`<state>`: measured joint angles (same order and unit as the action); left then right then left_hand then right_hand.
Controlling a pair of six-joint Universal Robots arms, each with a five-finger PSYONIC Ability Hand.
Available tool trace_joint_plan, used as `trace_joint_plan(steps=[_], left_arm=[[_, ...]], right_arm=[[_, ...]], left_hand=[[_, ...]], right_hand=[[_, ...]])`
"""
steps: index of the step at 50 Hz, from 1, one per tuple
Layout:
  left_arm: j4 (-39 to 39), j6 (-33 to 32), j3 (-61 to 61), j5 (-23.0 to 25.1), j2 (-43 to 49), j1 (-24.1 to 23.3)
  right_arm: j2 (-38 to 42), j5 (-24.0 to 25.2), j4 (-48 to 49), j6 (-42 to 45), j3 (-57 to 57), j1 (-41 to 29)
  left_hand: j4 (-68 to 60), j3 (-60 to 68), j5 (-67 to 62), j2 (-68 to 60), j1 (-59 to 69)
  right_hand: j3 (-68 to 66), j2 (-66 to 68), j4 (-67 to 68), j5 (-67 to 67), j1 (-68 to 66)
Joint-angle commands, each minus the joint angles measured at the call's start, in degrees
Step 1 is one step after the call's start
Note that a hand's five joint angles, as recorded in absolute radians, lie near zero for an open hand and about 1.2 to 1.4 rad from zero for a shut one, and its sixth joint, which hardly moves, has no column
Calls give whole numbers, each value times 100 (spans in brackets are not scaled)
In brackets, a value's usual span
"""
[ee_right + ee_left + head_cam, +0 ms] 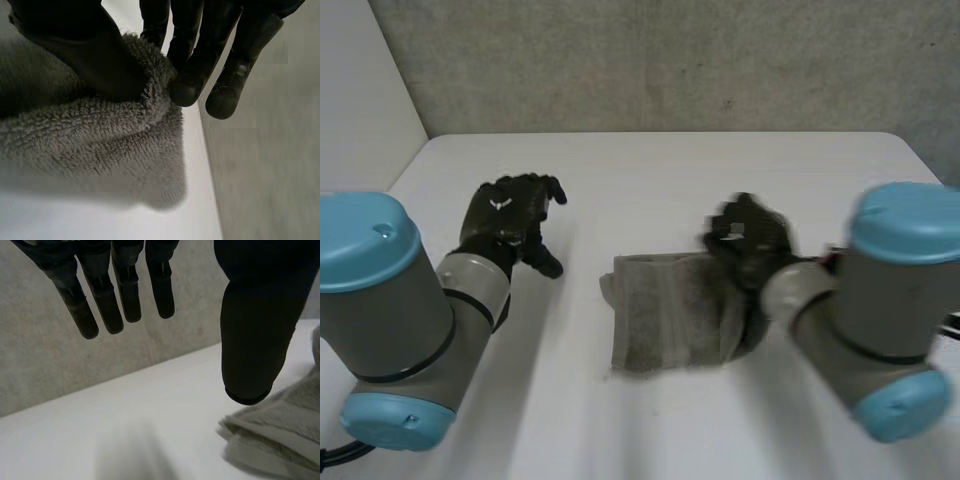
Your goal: Fold the towel.
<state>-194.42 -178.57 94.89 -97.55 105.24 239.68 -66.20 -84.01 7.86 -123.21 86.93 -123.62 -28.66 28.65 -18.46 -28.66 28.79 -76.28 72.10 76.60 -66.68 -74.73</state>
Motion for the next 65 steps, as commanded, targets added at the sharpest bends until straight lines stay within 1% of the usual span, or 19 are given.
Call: trace_joint_plan(steps=[1, 6, 10, 11, 12, 13, 14, 17, 22, 30, 33, 38, 47, 52, 55, 57, 60, 63, 65], left_arm=[[1, 24, -103, -9, -21, 35], [1, 156, -112, -9, -21, -9], [1, 427, -190, 8, -39, -35], [1, 472, -252, 8, -39, -53], [1, 472, -252, 8, -39, -53], [1, 498, -330, 8, -13, -88], [1, 499, -331, 8, -12, -88], [1, 507, -551, -1, 58, -185], [27, 525, -894, -18, 322, -360], [475, 744, -1219, -36, 1006, -852], [502, 780, -1210, -36, 1183, -932], [519, 753, -1166, -53, 1876, -1169], [695, 718, -1166, -45, 2176, -1160], [1029, 709, -1316, -36, 1860, -1134], [1398, 709, -1535, -45, 1420, -1090], [1600, 709, -1658, -45, 1183, -1055], [2040, 709, -1948, -53, 550, -826], [2549, 709, -2247, -53, -39, -457], [2961, 709, -2457, -27, -520, -29]], right_arm=[[1074, 359, 102, 87, -589, -1349], [1355, 570, -21, 122, -440, -1648], [813, 596, 66, -70, -133, -1587], [567, 579, 128, -280, -28, -1534], [564, 579, 128, -282, -27, -1534], [356, 535, 198, -595, 60, -1395], [145, 474, 242, -964, 157, -1167], [-16, 412, 234, -1372, 228, -910], [-542, 350, 94, -3046, 342, -147], [-456, 438, -433, -4526, 211, 750], [-332, 473, -478, -4677, 167, 804], [431, 622, -504, -4817, 17, 804], [1004, 658, -496, -4756, -115, 760], [863, 614, -531, -4773, -264, 751], [301, 570, -628, -4791, -352, 795], [-469, 535, -759, -4800, -413, 848], [-798, 438, -795, -4835, -493, 892], [-1343, 43, -918, -4835, -677, 1129], [-1798, -395, -1162, -4817, -834, 1400]], left_hand=[[-342, 343, -362, -342, 329], [-342, 343, -362, -342, 329], [-359, 360, -379, -359, 345], [-359, 360, -379, -359, 346], [-359, 360, -379, -359, 346], [-376, 376, -396, -376, 362], [-376, 377, -396, -376, 362], [-409, 410, -430, -409, 396], [-460, 461, -480, -460, 447], [112, -111, 92, 112, -125], [112, -111, 92, 112, -125], [297, -296, 276, 297, -310], [684, -683, 664, 684, -697], [1340, -1339, 1320, 1340, -1353], [1862, -1861, 1841, 1862, -1875], [1862, -1861, 1841, 1862, -1875], [1862, -1861, 1841, 1862, -1875], [1866, -1865, 1846, 1866, -1879], [1828, -1827, 1808, 1828, -1841]], right_hand=[[-372, 790, 340, -332, -527], [-372, 790, 340, -332, -527], [-78, 496, 46, -38, -233], [3272, -2854, -3304, 3312, 3117], [3305, -2888, -3338, 3346, 3150], [6453, -6036, -6485, 6493, 6298], [6628, -6210, -6660, 6668, 6473], [6628, -6210, -6660, 6668, 6473], [6628, -6210, -6660, 6668, 6473], [6628, -6210, -6660, 6668, 6473], [6628, -6210, -6660, 6668, 6473], [6628, -6210, -6660, 6668, 6473], [6628, -6210, -6660, 6668, 6473], [6628, -6210, -6660, 6668, 6473], [6628, -6210, -6660, 6668, 6473], [6628, -6210, -6660, 6668, 6473], [6628, -6210, -6660, 6668, 6473], [6628, -6210, -6660, 6668, 6473], [6628, -6210, -6660, 6668, 6473]])
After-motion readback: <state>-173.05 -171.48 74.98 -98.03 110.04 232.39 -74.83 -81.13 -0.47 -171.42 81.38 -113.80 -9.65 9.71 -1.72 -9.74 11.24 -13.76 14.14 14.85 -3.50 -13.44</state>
